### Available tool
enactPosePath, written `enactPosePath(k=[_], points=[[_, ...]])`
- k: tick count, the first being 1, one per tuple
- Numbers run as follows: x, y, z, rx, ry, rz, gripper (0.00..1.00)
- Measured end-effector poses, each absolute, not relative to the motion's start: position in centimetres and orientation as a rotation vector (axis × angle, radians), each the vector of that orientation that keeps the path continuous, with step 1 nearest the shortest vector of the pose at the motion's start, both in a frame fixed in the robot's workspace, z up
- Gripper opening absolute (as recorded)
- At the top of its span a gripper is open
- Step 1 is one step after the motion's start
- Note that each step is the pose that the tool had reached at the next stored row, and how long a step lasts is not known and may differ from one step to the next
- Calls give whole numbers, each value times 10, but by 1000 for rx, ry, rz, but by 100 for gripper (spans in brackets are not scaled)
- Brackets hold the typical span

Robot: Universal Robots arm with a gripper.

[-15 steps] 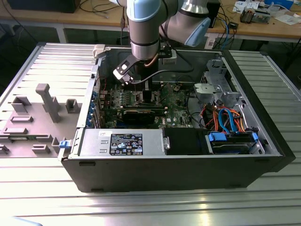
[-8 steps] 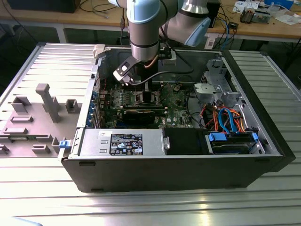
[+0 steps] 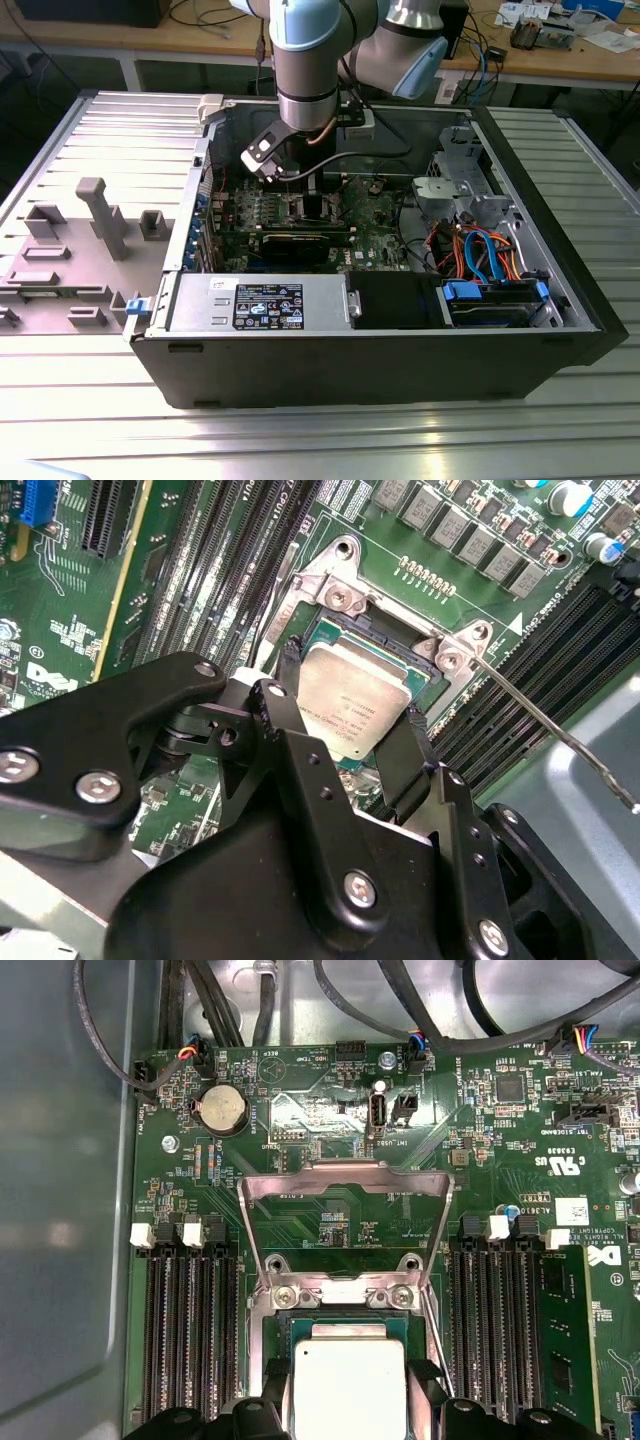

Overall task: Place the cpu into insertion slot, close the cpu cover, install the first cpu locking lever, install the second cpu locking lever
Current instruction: 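Place the cpu into insertion slot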

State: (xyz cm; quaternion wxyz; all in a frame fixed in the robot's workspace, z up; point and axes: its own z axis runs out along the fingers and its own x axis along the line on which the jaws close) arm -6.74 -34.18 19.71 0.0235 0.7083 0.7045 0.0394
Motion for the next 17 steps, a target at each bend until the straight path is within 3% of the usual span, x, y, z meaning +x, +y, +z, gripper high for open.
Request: enactPosePath(k=[5,7,17], points=[[-67,-342,197,2193,2181,123,55],[-67,-342,197,2192,2181,123,62],[-67,-342,202,2193,2181,121,62]])
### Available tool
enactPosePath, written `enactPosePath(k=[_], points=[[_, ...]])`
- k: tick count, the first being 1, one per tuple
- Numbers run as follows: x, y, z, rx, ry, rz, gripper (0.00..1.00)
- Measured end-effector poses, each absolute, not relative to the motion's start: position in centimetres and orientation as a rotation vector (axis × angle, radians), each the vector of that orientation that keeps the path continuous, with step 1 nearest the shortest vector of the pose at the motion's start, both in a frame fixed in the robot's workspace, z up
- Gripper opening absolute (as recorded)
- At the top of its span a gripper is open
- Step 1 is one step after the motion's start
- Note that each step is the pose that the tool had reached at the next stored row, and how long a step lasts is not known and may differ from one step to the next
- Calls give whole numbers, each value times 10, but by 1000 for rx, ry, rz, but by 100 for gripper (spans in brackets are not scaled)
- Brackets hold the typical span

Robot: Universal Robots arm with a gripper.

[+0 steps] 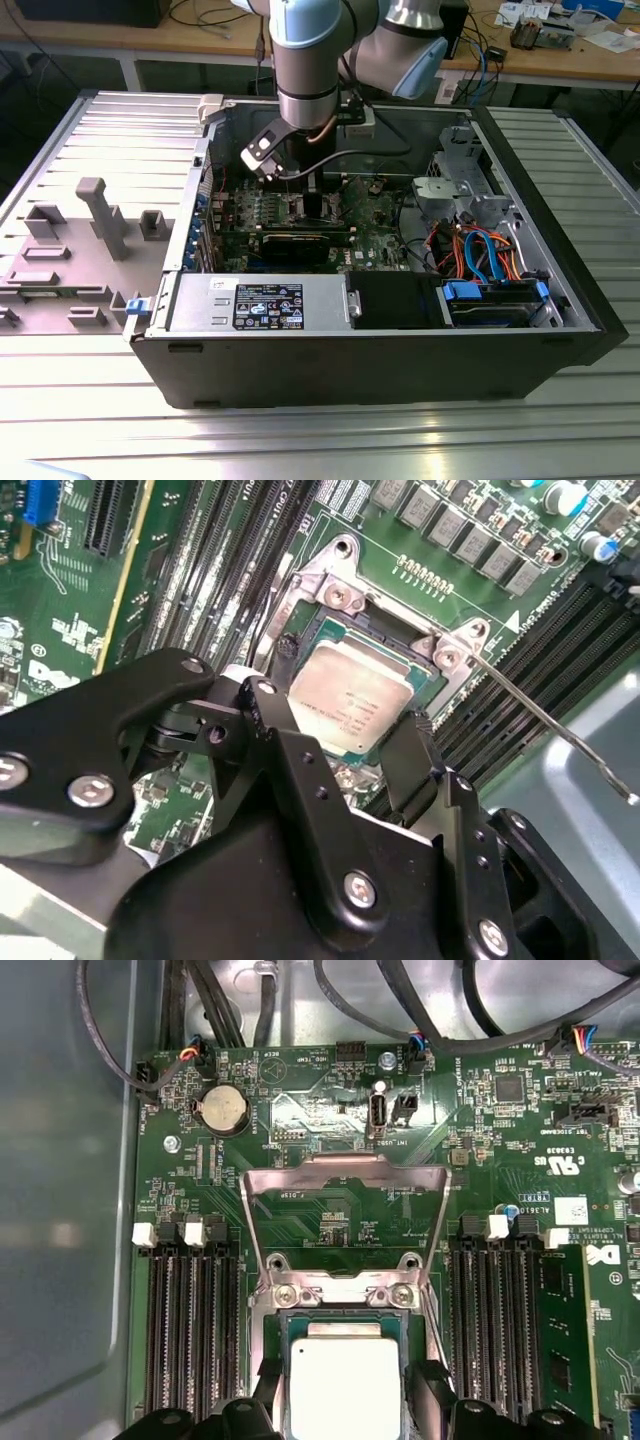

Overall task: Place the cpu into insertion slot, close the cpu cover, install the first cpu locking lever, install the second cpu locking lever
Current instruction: 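Place the cpu into insertion slot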

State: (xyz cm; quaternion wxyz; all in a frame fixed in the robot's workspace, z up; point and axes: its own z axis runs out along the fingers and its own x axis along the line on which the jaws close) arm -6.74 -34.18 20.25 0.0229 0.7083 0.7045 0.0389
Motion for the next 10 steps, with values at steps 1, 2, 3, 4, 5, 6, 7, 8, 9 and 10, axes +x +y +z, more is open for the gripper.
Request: enactPosePath(k=[1,2,3,4,5,6,7,8,9,10], points=[[-67,-342,205,2194,2182,120,62],[-67,-342,206,2194,2182,119,62],[-67,-342,208,2194,2182,119,62],[-67,-342,210,2195,2183,118,62],[-67,-342,212,2195,2183,117,62],[-67,-342,213,2195,2183,116,62],[-67,-342,214,2196,2184,116,62],[-67,-342,215,2196,2184,115,62],[-67,-342,216,2196,2184,115,62],[-67,-342,216,2196,2184,115,62]])
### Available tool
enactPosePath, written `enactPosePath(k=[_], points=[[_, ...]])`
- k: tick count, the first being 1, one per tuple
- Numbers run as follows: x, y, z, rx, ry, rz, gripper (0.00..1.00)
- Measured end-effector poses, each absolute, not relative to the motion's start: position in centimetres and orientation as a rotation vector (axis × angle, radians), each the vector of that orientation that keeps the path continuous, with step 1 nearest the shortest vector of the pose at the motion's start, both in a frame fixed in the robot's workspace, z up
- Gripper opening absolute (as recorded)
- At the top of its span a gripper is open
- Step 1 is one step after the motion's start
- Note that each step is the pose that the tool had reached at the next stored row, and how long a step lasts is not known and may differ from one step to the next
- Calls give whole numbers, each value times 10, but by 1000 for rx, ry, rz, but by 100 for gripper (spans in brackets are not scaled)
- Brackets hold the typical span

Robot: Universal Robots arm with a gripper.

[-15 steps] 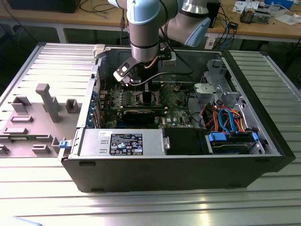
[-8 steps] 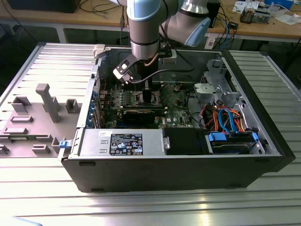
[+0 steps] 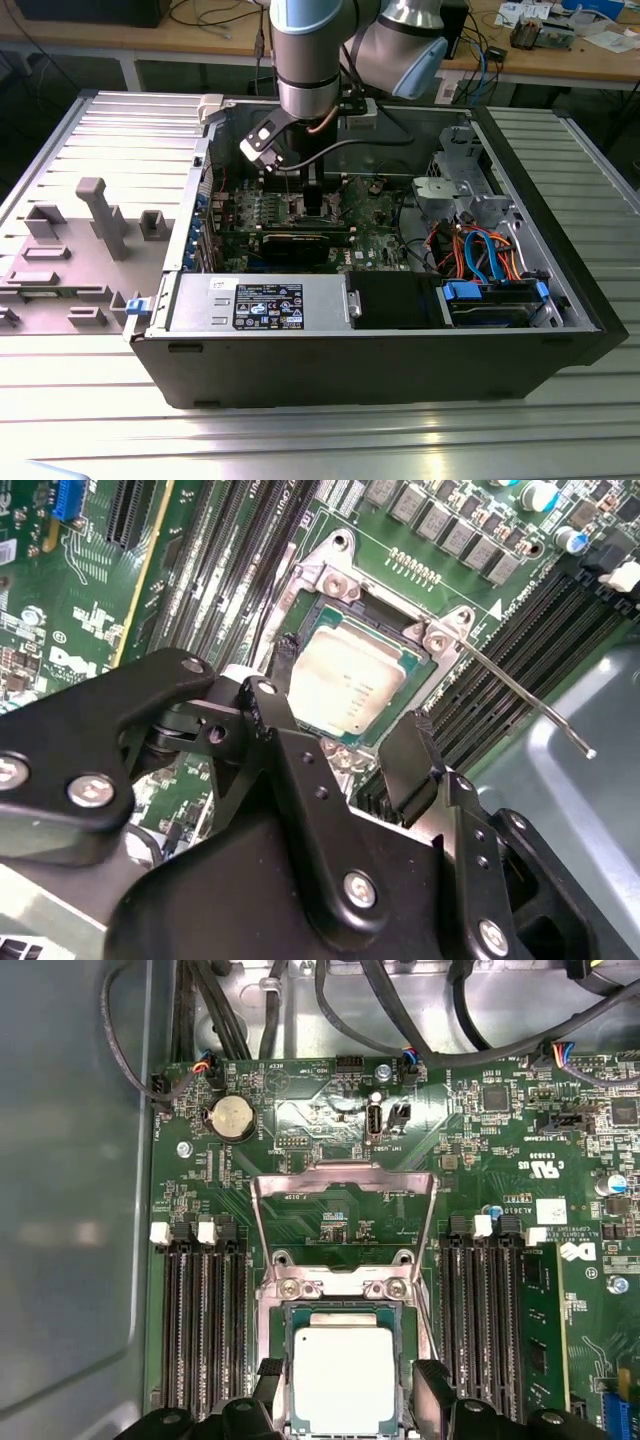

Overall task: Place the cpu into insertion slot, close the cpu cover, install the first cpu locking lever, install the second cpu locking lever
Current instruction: 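Place the cpu into insertion slot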

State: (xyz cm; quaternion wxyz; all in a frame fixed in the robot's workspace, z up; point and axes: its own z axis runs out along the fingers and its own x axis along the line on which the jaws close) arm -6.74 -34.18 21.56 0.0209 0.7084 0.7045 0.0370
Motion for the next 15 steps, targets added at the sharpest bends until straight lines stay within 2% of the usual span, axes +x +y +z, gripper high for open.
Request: enactPosePath(k=[2,3,4,7,10,15], points=[[-67,-342,216,2196,2185,114,47],[-67,-342,216,2197,2185,114,47],[-67,-342,216,2197,2185,114,35],[-67,-342,216,2197,2185,114,29],[-67,-342,216,2197,2185,114,11],[-67,-342,216,2197,2185,114,11]])
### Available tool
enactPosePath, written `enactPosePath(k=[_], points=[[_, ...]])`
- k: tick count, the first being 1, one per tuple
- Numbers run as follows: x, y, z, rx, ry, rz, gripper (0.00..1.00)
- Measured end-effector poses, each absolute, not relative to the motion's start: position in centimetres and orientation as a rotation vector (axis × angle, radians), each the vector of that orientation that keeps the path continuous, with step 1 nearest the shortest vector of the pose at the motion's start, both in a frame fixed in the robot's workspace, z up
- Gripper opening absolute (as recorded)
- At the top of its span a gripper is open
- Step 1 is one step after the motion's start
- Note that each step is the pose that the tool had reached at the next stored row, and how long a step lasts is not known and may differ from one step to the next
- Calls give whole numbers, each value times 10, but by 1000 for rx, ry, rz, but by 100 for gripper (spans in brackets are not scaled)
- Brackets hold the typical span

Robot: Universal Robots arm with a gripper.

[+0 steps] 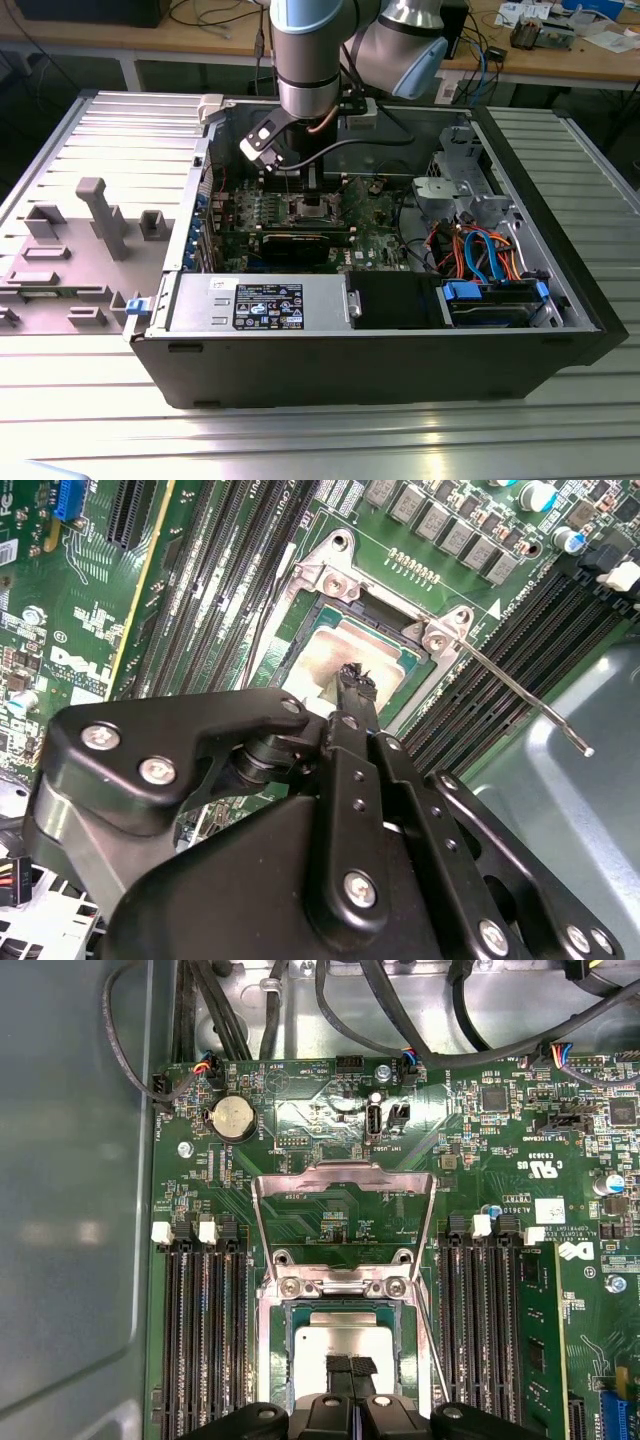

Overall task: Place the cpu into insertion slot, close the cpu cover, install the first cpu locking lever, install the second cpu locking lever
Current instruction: 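Place the cpu into insertion slot, then close the cpu cover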

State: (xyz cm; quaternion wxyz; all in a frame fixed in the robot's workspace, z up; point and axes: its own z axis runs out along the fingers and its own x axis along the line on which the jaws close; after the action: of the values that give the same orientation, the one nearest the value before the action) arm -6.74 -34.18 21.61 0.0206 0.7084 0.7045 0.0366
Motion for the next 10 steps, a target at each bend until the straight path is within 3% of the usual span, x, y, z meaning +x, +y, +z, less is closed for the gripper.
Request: enactPosePath(k=[10], points=[[-67,-342,217,2198,2186,112,11]])
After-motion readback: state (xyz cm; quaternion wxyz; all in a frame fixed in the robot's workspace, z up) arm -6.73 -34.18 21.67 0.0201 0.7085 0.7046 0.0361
